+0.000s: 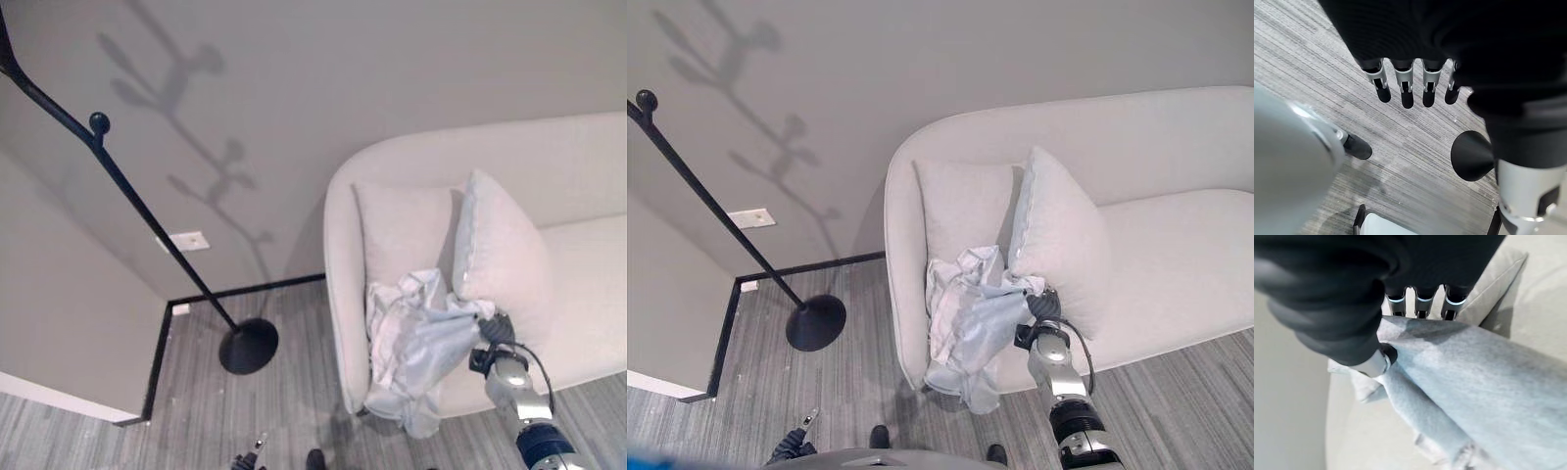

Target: Hang the clothes on the sofa on the clothes rack.

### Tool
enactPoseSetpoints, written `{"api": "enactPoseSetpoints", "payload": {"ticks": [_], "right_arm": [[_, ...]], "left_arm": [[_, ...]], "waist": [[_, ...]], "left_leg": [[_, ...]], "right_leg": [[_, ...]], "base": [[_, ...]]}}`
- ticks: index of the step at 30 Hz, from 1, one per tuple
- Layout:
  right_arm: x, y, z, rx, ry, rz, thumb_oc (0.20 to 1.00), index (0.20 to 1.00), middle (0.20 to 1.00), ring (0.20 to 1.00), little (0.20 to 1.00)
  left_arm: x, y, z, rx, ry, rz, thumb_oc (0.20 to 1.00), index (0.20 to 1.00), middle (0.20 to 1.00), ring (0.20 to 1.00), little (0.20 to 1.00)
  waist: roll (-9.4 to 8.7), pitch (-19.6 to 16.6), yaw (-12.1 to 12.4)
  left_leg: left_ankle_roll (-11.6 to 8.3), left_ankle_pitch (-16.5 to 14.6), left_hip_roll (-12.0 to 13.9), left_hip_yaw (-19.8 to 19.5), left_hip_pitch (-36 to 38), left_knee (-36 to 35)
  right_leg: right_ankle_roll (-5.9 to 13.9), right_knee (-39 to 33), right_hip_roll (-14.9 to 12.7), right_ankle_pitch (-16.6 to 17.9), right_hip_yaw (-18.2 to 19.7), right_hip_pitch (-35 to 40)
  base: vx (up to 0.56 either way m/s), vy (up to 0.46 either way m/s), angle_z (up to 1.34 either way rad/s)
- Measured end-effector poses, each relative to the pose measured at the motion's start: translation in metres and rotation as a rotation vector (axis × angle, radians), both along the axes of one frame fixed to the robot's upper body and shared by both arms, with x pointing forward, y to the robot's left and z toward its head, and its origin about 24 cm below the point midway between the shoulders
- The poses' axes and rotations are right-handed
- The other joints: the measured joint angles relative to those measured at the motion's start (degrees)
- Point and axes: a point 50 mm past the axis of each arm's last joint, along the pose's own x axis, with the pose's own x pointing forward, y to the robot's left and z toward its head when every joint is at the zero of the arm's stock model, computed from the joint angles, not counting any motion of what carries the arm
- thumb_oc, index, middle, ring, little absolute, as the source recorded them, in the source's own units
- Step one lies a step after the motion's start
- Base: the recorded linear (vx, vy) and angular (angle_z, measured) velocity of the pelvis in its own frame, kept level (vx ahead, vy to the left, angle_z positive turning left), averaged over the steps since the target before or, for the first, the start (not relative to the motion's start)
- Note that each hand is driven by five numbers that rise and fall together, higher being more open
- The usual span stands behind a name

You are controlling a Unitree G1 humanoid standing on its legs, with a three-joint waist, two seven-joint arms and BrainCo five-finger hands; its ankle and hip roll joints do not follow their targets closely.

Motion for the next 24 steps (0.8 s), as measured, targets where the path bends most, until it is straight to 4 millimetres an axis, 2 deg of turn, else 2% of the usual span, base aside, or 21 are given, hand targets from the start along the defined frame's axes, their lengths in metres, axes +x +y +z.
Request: {"api": "enactPoseSetpoints", "payload": {"ticks": [3,8,14,15,16,20,22,24], "right_arm": [[0.004,0.002,0.008,0.01,-0.035,0.012,0.2,0.2,0.2,0.2,0.2],[0.02,0.0,0.034,0.028,-0.129,0.028,0.2,0.2,0.2,0.2,0.2],[0.044,0.013,0.101,-0.001,-0.38,0.149,0.2,0.2,0.2,0.2,0.2],[0.051,0.018,0.125,-0.017,-0.457,0.189,0.2,0.2,0.2,0.2,0.2],[0.053,0.02,0.141,-0.039,-0.511,0.223,0.2,0.2,0.2,0.2,0.2],[0.058,0.025,0.187,-0.071,-0.682,0.301,0.2,0.2,0.2,0.2,0.2],[0.056,0.025,0.198,-0.095,-0.713,0.326,0.2,0.2,0.2,0.2,0.2],[0.054,0.019,0.211,-0.14,-0.733,0.359,0.2,0.2,0.2,0.2,0.2]], "left_arm": [[0.001,-0.002,0.0,-0.007,0.0,-0.042,1.0,1.0,1.0,1.0,1.0],[0.023,-0.008,0.006,0.001,-0.08,-0.14,1.0,1.0,1.0,1.0,1.0],[0.049,-0.014,0.017,0.021,-0.184,-0.22,1.0,1.0,1.0,1.0,1.0],[0.056,-0.014,0.02,0.03,-0.204,-0.225,1.0,1.0,1.0,1.0,1.0],[0.057,-0.014,0.02,0.036,-0.208,-0.227,1.0,1.0,1.0,1.0,1.0],[0.06,-0.004,0.024,0.098,-0.197,-0.251,1.0,1.0,1.0,1.0,1.0],[0.062,-0.002,0.024,0.111,-0.195,-0.245,1.0,1.0,1.0,1.0,1.0],[0.072,-0.003,0.031,0.148,-0.227,-0.243,1.0,1.0,1.0,1.0,1.0]], "waist": [[0.14,-0.26,0.27],[0.41,-0.35,0.32],[0.28,-0.38,0.1],[0.07,-0.36,0.07],[0.05,-0.32,0.03],[-1.44,-0.37,0.04],[-1.9,-0.35,-0.01],[-2.28,-0.09,0.08]], "left_leg": [[-0.04,0.05,0.14,-0.1,1.35,-0.98],[-0.21,0.41,0.33,-1.08,1.28,-1.0],[-0.29,0.8,0.44,-1.41,0.9,-1.0],[-0.31,0.79,0.49,-1.36,0.94,-1.01],[-0.42,0.87,0.53,-1.36,0.92,-1.02],[-0.71,1.0,1.24,-1.23,1.28,-1.04],[-0.85,1.06,1.56,-1.25,1.3,-1.03],[-0.97,1.11,1.79,-1.32,1.15,-1.04]], "right_leg": [[-0.04,-0.01,0.21,-0.3,-0.23,1.05],[-0.07,0.0,0.45,-0.32,-0.97,1.5],[-0.14,0.01,0.56,-0.27,-1.38,1.42],[-0.18,0.01,0.62,-0.24,-1.33,1.41],[-0.18,0.01,0.63,-0.24,-1.34,1.4],[-0.38,0.01,1.4,-0.24,-1.17,1.6],[-0.54,0.01,1.72,-0.25,-1.2,1.64],[-0.64,0.01,1.97,-0.21,-1.32,1.59]], "base": [[0.0,0.003,0.01],[-0.02,0.018,0.08],[-0.01,0.01,0.04],[0.0,0.0,0.0],[0.0,0.0,0.0],[0.0,0.001,-0.01],[0.0,0.0,0.0],[0.0,0.0,0.0]]}}
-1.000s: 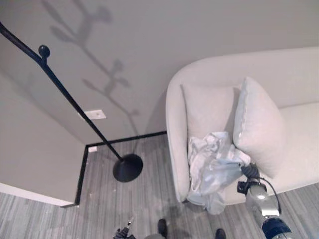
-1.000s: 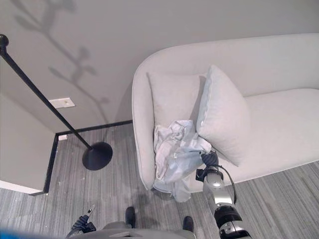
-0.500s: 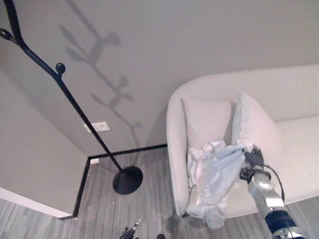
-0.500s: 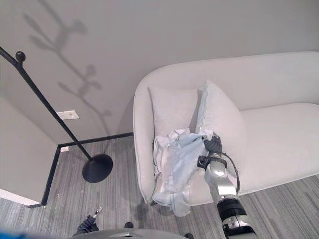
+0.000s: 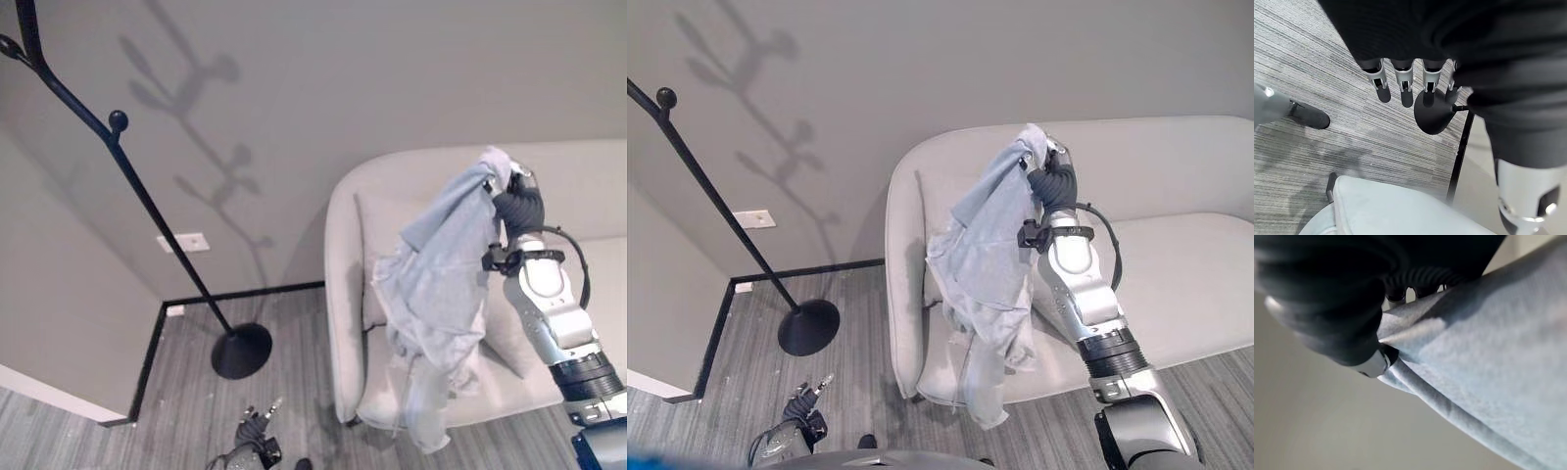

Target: Hang the clothes on the sofa on the clothes rack.

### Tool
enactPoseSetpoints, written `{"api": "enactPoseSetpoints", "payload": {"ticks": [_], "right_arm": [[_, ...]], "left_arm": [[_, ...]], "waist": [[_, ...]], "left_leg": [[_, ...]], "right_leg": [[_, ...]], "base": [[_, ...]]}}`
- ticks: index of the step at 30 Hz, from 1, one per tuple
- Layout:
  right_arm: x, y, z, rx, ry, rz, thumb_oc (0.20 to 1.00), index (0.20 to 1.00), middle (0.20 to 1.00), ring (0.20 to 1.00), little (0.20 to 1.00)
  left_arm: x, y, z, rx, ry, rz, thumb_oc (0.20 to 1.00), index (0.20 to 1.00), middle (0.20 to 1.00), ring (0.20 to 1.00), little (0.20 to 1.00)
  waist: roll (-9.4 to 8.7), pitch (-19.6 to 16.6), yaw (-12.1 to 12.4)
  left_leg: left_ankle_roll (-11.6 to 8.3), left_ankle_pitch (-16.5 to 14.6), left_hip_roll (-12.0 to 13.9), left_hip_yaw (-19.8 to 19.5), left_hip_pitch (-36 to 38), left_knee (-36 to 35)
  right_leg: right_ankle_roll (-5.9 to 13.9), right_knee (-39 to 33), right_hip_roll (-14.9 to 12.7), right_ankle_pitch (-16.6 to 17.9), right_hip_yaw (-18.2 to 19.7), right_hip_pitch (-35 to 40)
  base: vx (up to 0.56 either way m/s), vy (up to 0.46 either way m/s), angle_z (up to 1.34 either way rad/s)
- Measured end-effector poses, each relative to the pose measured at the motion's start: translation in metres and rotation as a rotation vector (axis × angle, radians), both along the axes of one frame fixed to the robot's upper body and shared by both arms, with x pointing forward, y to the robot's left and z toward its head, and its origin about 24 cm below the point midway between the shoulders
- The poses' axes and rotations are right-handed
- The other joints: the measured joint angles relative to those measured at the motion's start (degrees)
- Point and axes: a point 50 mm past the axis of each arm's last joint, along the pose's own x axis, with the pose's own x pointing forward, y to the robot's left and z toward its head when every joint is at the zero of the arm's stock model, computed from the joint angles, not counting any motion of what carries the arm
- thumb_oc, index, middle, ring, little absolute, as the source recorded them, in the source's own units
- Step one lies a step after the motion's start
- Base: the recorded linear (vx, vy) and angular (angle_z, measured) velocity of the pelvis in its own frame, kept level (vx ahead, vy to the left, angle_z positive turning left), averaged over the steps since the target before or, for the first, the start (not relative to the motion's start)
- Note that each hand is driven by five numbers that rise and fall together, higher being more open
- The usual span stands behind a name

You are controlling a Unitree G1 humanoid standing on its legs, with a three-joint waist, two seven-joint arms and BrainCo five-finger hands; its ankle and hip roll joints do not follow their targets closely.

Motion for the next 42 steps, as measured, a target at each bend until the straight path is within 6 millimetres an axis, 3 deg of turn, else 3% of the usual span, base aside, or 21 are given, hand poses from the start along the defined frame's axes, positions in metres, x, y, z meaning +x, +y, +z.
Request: {"api": "enactPoseSetpoints", "payload": {"ticks": [7,10,12,13,15,17,22,30,36,39,42], "right_arm": [[0.005,0.005,0.04,-0.029,-0.109,0.062,0.2,0.2,0.2,0.2,0.2],[0.004,0.02,0.058,-0.006,-0.176,0.13,0.2,0.2,0.2,0.2,0.2],[-0.003,0.031,0.071,0.012,-0.239,0.194,0.2,0.2,0.2,0.2,0.2],[-0.002,0.035,0.071,0.017,-0.234,0.21,0.2,0.2,0.2,0.2,0.2],[-0.007,0.065,0.081,-0.049,-0.23,0.363,0.2,0.2,0.2,0.2,0.2],[-0.013,0.071,0.102,-0.077,-0.273,0.443,0.2,0.2,0.2,0.2,0.2],[-0.014,0.082,0.111,-0.085,-0.278,0.502,0.2,0.2,0.2,0.2,0.2],[-0.015,0.094,0.116,-0.027,-0.293,0.552,0.2,0.2,0.2,0.2,0.2],[-0.021,0.124,0.124,0.044,-0.315,0.664,0.2,0.2,0.2,0.2,0.2],[-0.02,0.137,0.118,0.116,-0.276,0.707,0.2,0.2,0.2,0.2,0.2],[-0.016,0.134,0.117,0.12,-0.263,0.687,0.2,0.2,0.2,0.2,0.2]], "left_arm": [[0.043,-0.01,0.023,0.217,-0.104,-0.148,1.0,1.0,1.0,1.0,1.0],[0.068,-0.021,0.044,0.38,-0.214,-0.306,1.0,1.0,1.0,1.0,1.0],[0.1,-0.035,0.065,0.515,-0.33,-0.453,1.0,1.0,1.0,1.0,1.0],[0.099,-0.04,0.064,0.517,-0.321,-0.458,1.0,1.0,1.0,1.0,1.0],[0.116,-0.057,0.072,0.572,-0.353,-0.567,1.0,1.0,1.0,1.0,1.0],[0.132,-0.106,0.088,0.561,-0.48,-0.716,1.0,1.0,1.0,1.0,1.0],[0.132,-0.135,0.091,0.514,-0.508,-0.828,1.0,1.0,1.0,1.0,1.0],[0.134,-0.16,0.099,0.491,-0.547,-0.953,1.0,1.0,1.0,1.0,1.0],[0.159,-0.179,0.12,0.557,-0.582,-1.049,1.0,1.0,1.0,1.0,1.0],[0.155,-0.198,0.125,0.498,-0.611,-1.099,1.0,1.0,1.0,1.0,1.0],[0.149,-0.21,0.125,0.406,-0.614,-1.112,1.0,1.0,1.0,1.0,1.0]], "waist": [[-0.85,-0.15,-1.64],[-0.91,-0.22,-3.02],[-0.35,-0.53,-3.6],[-0.21,-0.57,-4.32],[0.83,-0.62,-5.79],[1.65,-1.24,-7.87],[3.79,-2.75,-8.24],[3.55,-3.02,-9.73],[3.29,-3.32,-12.68],[3.72,-3.58,-12.71],[3.76,-3.61,-12.52]], "left_leg": [[-0.33,-0.07,0.81,0.45,0.34,0.0],[-0.4,-0.11,0.85,1.65,0.37,0.0],[-0.32,-0.03,0.97,1.81,0.56,0.01],[-0.35,-0.05,1.15,2.15,0.65,0.01],[-0.34,-0.06,1.06,3.0,0.99,0.01],[-0.53,-0.23,1.41,3.57,1.65,0.0],[-0.64,-0.31,2.19,4.59,1.7,-0.01],[-0.63,-0.3,2.55,4.92,1.59,0.0],[-0.65,-0.31,2.51,6.78,1.9,0.0],[-0.78,-0.45,2.54,7.58,2.37,-0.01],[-0.78,-0.44,2.56,7.42,2.37,-0.01]], "right_leg": [[-0.25,0.0,0.7,0.02,0.75,-0.15],[-0.46,0.0,0.68,0.2,1.93,-0.89],[-0.58,0.01,0.85,0.31,2.14,-0.86],[-0.61,0.0,0.96,0.3,2.24,-0.99],[-0.62,0.02,0.84,0.44,3.16,-1.1],[-0.61,0.02,1.14,0.43,3.71,-0.96],[-1.02,0.02,1.88,0.68,4.92,-1.69],[-1.29,0.02,2.27,0.88,5.4,-2.09],[-1.22,0.02,2.21,1.19,7.52,-3.03],[-1.21,0.02,2.22,1.31,8.09,-3.04],[-1.11,0.02,2.22,1.3,7.95,-2.89]], "base": [[-0.01,-0.01,-0.05],[-0.01,-0.006,-0.2],[0.0,-0.003,-0.07],[0.0,0.001,-0.08],[0.0,0.002,-0.2],[-0.01,-0.005,-0.22],[-0.01,-0.009,-0.13],[0.0,-0.004,-0.02],[-0.02,-0.004,-0.16],[-0.02,0.006,-0.11],[-0.01,-0.002,0.03]]}}
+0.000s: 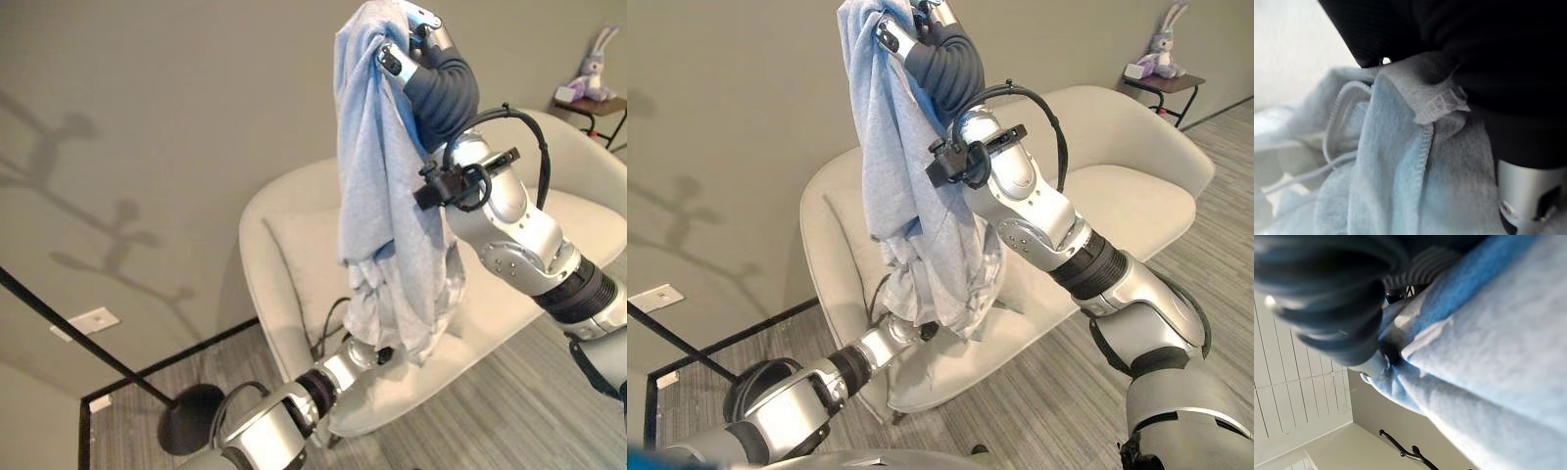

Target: Hang the clothes on the sofa on the clothes rack.

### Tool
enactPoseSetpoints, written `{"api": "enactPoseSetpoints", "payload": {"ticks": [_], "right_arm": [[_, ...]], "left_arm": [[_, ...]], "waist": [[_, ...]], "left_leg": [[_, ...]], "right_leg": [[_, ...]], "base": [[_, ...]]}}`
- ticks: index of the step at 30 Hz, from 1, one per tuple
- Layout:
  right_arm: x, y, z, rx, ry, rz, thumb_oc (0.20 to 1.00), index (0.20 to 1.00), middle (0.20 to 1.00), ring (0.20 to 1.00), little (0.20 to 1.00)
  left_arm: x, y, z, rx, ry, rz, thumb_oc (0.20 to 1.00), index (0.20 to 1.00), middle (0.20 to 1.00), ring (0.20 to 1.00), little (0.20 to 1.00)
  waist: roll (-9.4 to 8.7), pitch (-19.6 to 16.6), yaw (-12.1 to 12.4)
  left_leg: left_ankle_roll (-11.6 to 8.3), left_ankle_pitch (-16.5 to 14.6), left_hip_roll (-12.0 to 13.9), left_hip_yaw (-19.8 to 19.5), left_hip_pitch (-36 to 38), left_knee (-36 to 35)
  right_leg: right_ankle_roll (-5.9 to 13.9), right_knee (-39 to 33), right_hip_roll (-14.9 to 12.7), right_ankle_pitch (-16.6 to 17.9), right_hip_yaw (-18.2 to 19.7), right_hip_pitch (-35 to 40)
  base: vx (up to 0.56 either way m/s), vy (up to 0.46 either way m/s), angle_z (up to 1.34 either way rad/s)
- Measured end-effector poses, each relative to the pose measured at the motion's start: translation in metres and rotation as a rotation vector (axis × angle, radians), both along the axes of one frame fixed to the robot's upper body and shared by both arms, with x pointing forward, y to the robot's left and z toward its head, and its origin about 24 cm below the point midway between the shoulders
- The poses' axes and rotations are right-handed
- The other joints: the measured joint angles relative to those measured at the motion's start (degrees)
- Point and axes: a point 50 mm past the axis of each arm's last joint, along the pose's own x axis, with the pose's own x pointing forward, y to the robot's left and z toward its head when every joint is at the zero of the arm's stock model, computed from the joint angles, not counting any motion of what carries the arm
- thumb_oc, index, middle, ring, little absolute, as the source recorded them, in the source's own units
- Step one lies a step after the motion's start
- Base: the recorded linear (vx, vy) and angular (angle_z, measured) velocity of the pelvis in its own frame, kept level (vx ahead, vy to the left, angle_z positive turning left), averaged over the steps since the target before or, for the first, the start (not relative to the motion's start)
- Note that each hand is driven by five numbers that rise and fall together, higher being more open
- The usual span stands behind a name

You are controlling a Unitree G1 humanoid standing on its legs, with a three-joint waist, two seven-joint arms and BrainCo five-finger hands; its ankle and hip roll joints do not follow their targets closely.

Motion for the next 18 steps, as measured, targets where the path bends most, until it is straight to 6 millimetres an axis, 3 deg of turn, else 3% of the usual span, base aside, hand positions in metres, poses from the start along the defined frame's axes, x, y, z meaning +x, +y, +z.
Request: {"api": "enactPoseSetpoints", "payload": {"ticks": [2,3,4,5,6,14,16,18], "right_arm": [[0.002,-0.001,-0.001,0.0,0.006,-0.011,0.2,0.2,0.2,0.2,0.2],[0.002,-0.002,0.0,-0.001,0.005,-0.013,0.2,0.2,0.2,0.2,0.2],[0.002,-0.002,0.0,0.0,0.005,-0.015,0.2,0.2,0.2,0.2,0.2],[0.002,-0.002,0.0,0.0,0.005,-0.015,0.2,0.2,0.2,0.2,0.2],[0.002,-0.002,0.0,0.001,0.006,-0.016,0.2,0.2,0.2,0.2,0.2],[0.004,-0.006,0.001,0.026,0.014,-0.06,0.2,0.2,0.2,0.2,0.2],[0.006,-0.017,0.004,0.047,0.003,-0.103,0.2,0.2,0.2,0.2,0.2],[0.004,-0.043,0.006,0.086,-0.025,-0.205,0.2,0.2,0.2,0.2,0.2]], "left_arm": [[-0.001,0.001,-0.002,-0.005,0.015,-0.003,1.0,1.0,1.0,1.0,1.0],[-0.002,0.001,-0.002,-0.006,0.02,-0.005,0.871,0.871,0.871,0.871,0.871],[-0.003,0.0,-0.004,-0.018,0.038,-0.006,0.674,0.674,0.674,0.674,0.674],[-0.004,-0.001,-0.005,-0.032,0.058,-0.003,0.347,0.347,0.347,0.347,0.347],[-0.004,0.0,-0.006,-0.057,0.09,0.003,0.2,0.2,0.2,0.2,0.2],[-0.008,0.008,-0.011,-0.208,0.198,0.098,0.2,0.2,0.2,0.2,0.2],[-0.008,0.021,-0.014,-0.27,0.223,0.176,0.2,0.2,0.2,0.2,0.2],[-0.011,0.033,-0.012,-0.348,0.223,0.243,0.2,0.2,0.2,0.2,0.2]], "waist": [[0.12,-0.07,0.01],[0.2,-0.13,0.0],[0.31,-0.2,0.01],[0.4,-0.26,0.03],[0.5,-0.33,0.07],[0.58,-0.35,1.46],[0.6,-0.32,2.2],[0.93,-0.14,3.26]], "left_leg": [[0.19,-0.12,-0.04,-0.03,-0.01,-0.01],[0.19,-0.12,-0.04,-0.05,-0.01,-0.01],[0.19,-0.11,-0.06,-0.19,-0.01,-0.01],[0.17,-0.1,-0.06,-0.34,-0.01,-0.01],[0.16,-0.07,-0.05,-0.87,-0.02,0.0],[0.08,-0.03,-0.09,-1.43,0.02,0.0],[0.1,-0.04,-0.09,-1.64,0.02,0.0],[0.1,-0.01,-0.25,-2.55,0.12,0.01]], "right_leg": [[0.11,0.0,-0.05,-0.06,-0.02,-0.01],[0.13,0.0,-0.06,-0.07,-0.03,0.0],[0.14,0.0,-0.06,-0.07,-0.14,0.08],[0.14,0.0,-0.05,-0.08,-0.26,0.15],[0.09,0.0,-0.02,-0.07,-0.56,0.43],[0.05,0.0,-0.06,-0.16,-1.36,0.92],[0.08,-0.01,-0.06,-0.26,-1.64,1.15],[0.11,-0.01,-0.19,-0.47,-2.46,1.88]], "base": [[0.0,0.0,0.0],[0.0,0.0,0.0],[-0.01,0.001,0.04],[-0.01,-0.001,0.11],[-0.02,-0.006,0.16],[-0.01,-0.007,0.04],[-0.01,-0.031,0.07],[-0.01,-0.035,0.2]]}}
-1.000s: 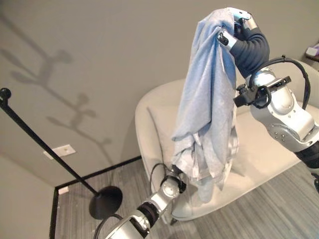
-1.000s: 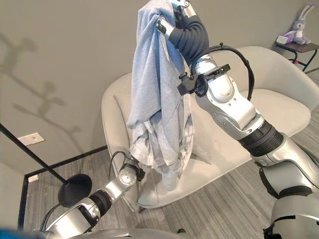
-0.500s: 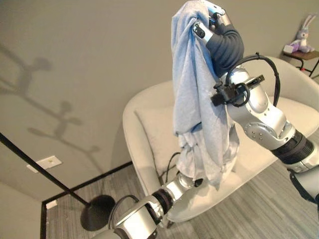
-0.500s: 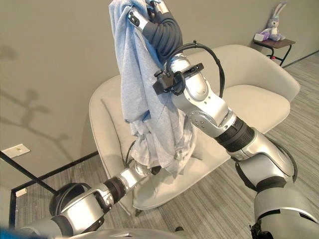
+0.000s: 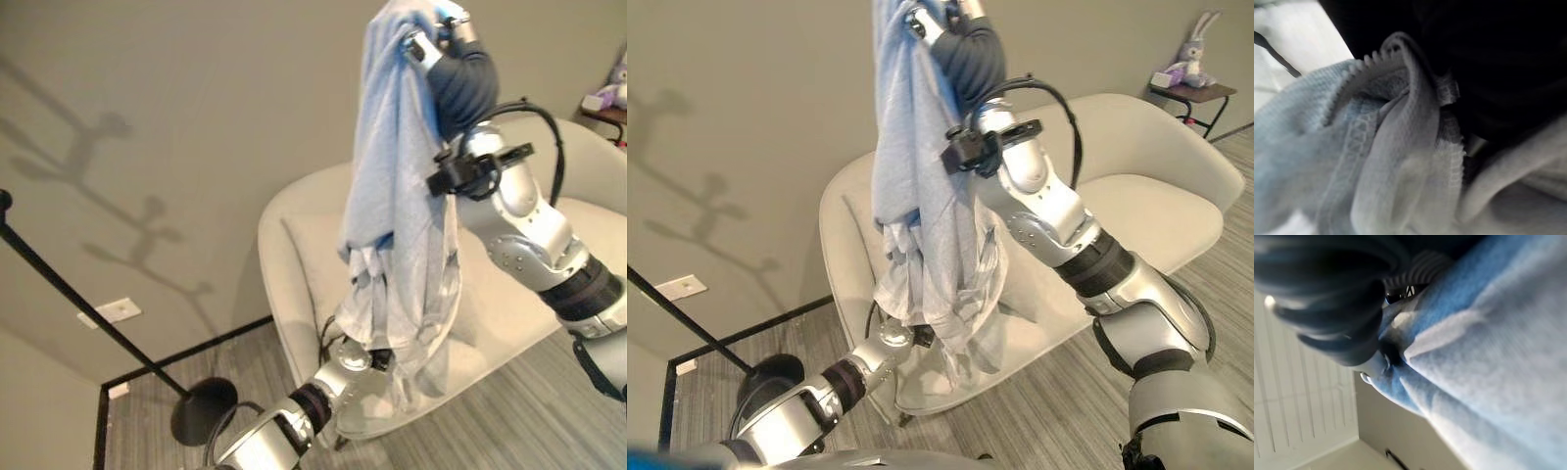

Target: Hang the clothes on the sofa on the clothes rack.

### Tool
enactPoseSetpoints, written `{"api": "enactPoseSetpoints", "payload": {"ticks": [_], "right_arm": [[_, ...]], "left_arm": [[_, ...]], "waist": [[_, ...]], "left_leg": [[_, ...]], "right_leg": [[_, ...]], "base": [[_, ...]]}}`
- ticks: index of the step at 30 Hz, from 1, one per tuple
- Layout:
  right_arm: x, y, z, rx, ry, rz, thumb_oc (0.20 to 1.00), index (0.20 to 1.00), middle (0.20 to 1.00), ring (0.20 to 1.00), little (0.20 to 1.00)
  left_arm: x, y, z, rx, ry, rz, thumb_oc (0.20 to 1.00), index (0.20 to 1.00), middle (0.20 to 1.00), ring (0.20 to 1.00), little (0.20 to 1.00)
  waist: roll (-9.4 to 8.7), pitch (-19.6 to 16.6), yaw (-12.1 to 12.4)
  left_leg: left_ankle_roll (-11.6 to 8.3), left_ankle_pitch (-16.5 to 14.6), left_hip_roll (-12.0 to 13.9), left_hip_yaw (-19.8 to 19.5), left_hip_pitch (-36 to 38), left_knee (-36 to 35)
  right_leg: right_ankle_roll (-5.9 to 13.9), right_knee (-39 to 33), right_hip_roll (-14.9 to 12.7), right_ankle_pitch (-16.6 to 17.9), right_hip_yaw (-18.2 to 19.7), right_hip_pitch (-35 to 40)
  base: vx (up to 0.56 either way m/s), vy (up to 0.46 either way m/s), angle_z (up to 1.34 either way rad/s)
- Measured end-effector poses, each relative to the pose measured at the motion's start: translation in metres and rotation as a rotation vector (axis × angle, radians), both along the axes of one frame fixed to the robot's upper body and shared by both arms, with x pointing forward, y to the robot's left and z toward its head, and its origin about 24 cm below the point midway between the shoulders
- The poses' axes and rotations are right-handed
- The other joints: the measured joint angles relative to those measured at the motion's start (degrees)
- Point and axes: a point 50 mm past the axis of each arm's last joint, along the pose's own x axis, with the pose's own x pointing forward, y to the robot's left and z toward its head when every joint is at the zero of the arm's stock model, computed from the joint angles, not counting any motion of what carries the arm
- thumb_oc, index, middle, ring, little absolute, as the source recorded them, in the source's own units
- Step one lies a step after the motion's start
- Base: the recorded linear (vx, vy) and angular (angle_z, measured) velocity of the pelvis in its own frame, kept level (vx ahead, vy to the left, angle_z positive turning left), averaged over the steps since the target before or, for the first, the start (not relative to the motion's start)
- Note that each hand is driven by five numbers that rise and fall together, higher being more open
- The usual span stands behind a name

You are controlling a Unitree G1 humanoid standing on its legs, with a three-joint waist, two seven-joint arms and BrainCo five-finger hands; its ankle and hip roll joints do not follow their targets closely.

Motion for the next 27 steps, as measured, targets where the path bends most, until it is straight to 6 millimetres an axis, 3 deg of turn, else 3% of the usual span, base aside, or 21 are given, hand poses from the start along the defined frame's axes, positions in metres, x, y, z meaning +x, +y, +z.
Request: {"api": "enactPoseSetpoints", "payload": {"ticks": [2,6,7,9,13,17,18,19,20,21,22,23,24,25,27], "right_arm": [[-0.007,-0.016,-0.005,0.017,-0.02,-0.052,0.2,0.2,0.2,0.2,0.2],[-0.022,-0.034,-0.027,-0.002,-0.025,-0.118,0.2,0.2,0.2,0.2,0.2],[-0.038,-0.044,-0.04,-0.007,-0.04,-0.152,0.2,0.2,0.2,0.2,0.2],[-0.044,-0.045,-0.053,-0.055,-0.049,-0.194,0.2,0.2,0.2,0.2,0.2],[-0.047,-0.039,-0.062,-0.033,-0.103,-0.282,0.2,0.2,0.2,0.2,0.2],[-0.047,-0.037,-0.064,-0.012,-0.128,-0.366,0.2,0.2,0.2,0.2,0.2],[-0.047,-0.04,-0.067,-0.014,-0.133,-0.398,0.2,0.2,0.2,0.2,0.2],[-0.049,-0.049,-0.073,-0.007,-0.122,-0.459,0.2,0.2,0.2,0.2,0.2],[-0.051,-0.057,-0.076,-0.01,-0.126,-0.51,0.2,0.2,0.2,0.2,0.2],[-0.054,-0.062,-0.079,0.003,-0.117,-0.551,0.2,0.2,0.2,0.2,0.2],[-0.068,-0.069,-0.083,0.084,-0.108,-0.599,0.2,0.2,0.2,0.2,0.2],[-0.074,-0.066,-0.085,0.092,-0.121,-0.605,0.2,0.2,0.2,0.2,0.2],[-0.075,-0.064,-0.085,0.086,-0.128,-0.616,0.2,0.2,0.2,0.2,0.2],[-0.075,-0.062,-0.086,0.088,-0.13,-0.621,0.2,0.2,0.2,0.2,0.2],[-0.074,-0.059,-0.089,0.072,-0.132,-0.653,0.2,0.2,0.2,0.2,0.2]], "left_arm": [[-0.005,0.011,0.003,-0.063,-0.011,0.069,0.2,0.2,0.2,0.2,0.2],[-0.014,0.055,0.006,-0.092,-0.063,0.227,0.2,0.2,0.2,0.2,0.2],[-0.022,0.072,0.019,-0.152,-0.127,0.32,0.2,0.2,0.2,0.2,0.2],[-0.025,0.102,0.028,-0.101,-0.2,0.424,0.2,0.2,0.2,0.2,0.2],[-0.022,0.12,0.052,0.081,-0.393,0.472,0.2,0.2,0.2,0.2,0.2],[-0.006,0.11,0.082,0.197,-0.607,0.421,0.2,0.2,0.2,0.2,0.2],[-0.004,0.11,0.084,0.22,-0.635,0.413,0.2,0.2,0.2,0.2,0.2],[-0.002,0.112,0.089,0.267,-0.679,0.397,0.2,0.2,0.2,0.2,0.2],[-0.001,0.112,0.089,0.294,-0.697,0.38,0.2,0.2,0.2,0.2,0.2],[-0.002,0.112,0.09,0.309,-0.706,0.371,0.2,0.2,0.2,0.2,0.2],[-0.003,0.111,0.088,0.344,-0.719,0.343,0.2,0.2,0.2,0.2,0.2],[0.001,0.108,0.087,0.365,-0.723,0.327,0.2,0.2,0.2,0.2,0.2],[0.004,0.105,0.087,0.38,-0.733,0.304,0.2,0.2,0.2,0.2,0.2],[0.005,0.104,0.089,0.397,-0.75,0.294,0.2,0.2,0.2,0.2,0.2],[0.004,0.11,0.091,0.418,-0.776,0.294,0.2,0.2,0.2,0.2,0.2]], "waist": [[0.22,0.06,0.49],[1.76,1.3,2.14],[1.34,2.22,2.59],[2.7,3.34,3.1],[2.28,4.79,4.06],[-0.47,6.82,4.67],[-1.9,7.3,4.65],[-4.55,8.8,3.26],[-4.63,8.92,3.37],[-5.1,9.29,2.83],[-6.59,9.13,2.56],[-7.24,9.09,1.66],[-7.17,9.13,1.78],[-7.31,9.07,1.86],[-7.17,8.97,3.94]], "left_leg": [[0.11,-0.06,0.0,-0.49,0.03,0.0],[0.21,-0.15,0.08,-0.6,0.81,0.0],[0.12,-0.22,0.29,-0.77,1.09,0.0],[0.18,-0.21,0.27,-1.97,0.66,-0.01],[0.19,0.4,-0.03,-5.01,-3.49,1.36],[-0.71,-1.2,1.2,-11.15,-7.86,5.49],[-2.99,-3.66,1.02,-11.97,-8.76,8.14],[-0.44,-6.65,2.87,-12.83,-9.86,13.28],[-0.46,-8.28,3.85,-13.35,-11.17,17.14],[-2.04,-9.36,3.88,-14.9,-12.03,18.44],[-5.17,-11.82,0.08,-15.92,-12.73,19.38],[-1.36,-13.93,-4.89,-14.97,-14.96,23.81],[0.03,-14.44,-7.3,-14.8,-15.73,25.5],[1.29,-14.33,-9.12,-14.2,-15.56,25.77],[2.89,-13.6,-10.21,-10.97,-15.51,25.15]], "right_leg": [[0.02,0.0,-0.01,-0.24,-0.69,0.45],[0.22,0.0,0.1,-0.48,-0.75,1.29],[0.16,-0.01,0.33,-0.98,-0.86,1.54],[0.2,-0.01,0.35,-1.02,-1.84,1.89],[-0.43,1.72,0.44,-1.17,-1.67,-2.18],[-1.48,3.36,-1.26,-0.53,-2.18,-4.51],[-1.37,3.86,-1.89,-0.7,-1.94,-4.62],[-0.74,5.81,-3.4,-1.44,-1.55,-5.27],[-0.21,6.59,-3.92,-2.65,-1.59,-5.15],[0.57,7.0,-4.95,-2.85,-1.44,-4.99],[0.17,6.0,-8.97,-2.43,-0.39,-5.03],[-1.99,6.23,-12.89,1.4,0.33,-4.87],[-2.92,7.29,-15.05,2.8,0.99,-5.25],[-3.76,7.92,-16.8,5.1,1.25,-5.9],[-2.29,11.15,-19.48,8.58,-0.19,-8.88]], "base": [[-0.01,-0.04,0.18],[-0.02,-0.051,0.01],[-0.07,-0.027,0.13],[-0.1,-0.009,0.19],[-0.15,0.124,0.09],[0.05,0.271,0.14],[0.12,0.443,-0.04],[0.14,0.6,0.01],[0.13,0.492,0.06],[0.13,0.515,0.01],[0.11,0.686,0.18],[0.02,0.665,0.28],[-0.01,0.469,0.41],[-0.06,0.385,0.15],[-0.07,0.407,-0.23]]}}
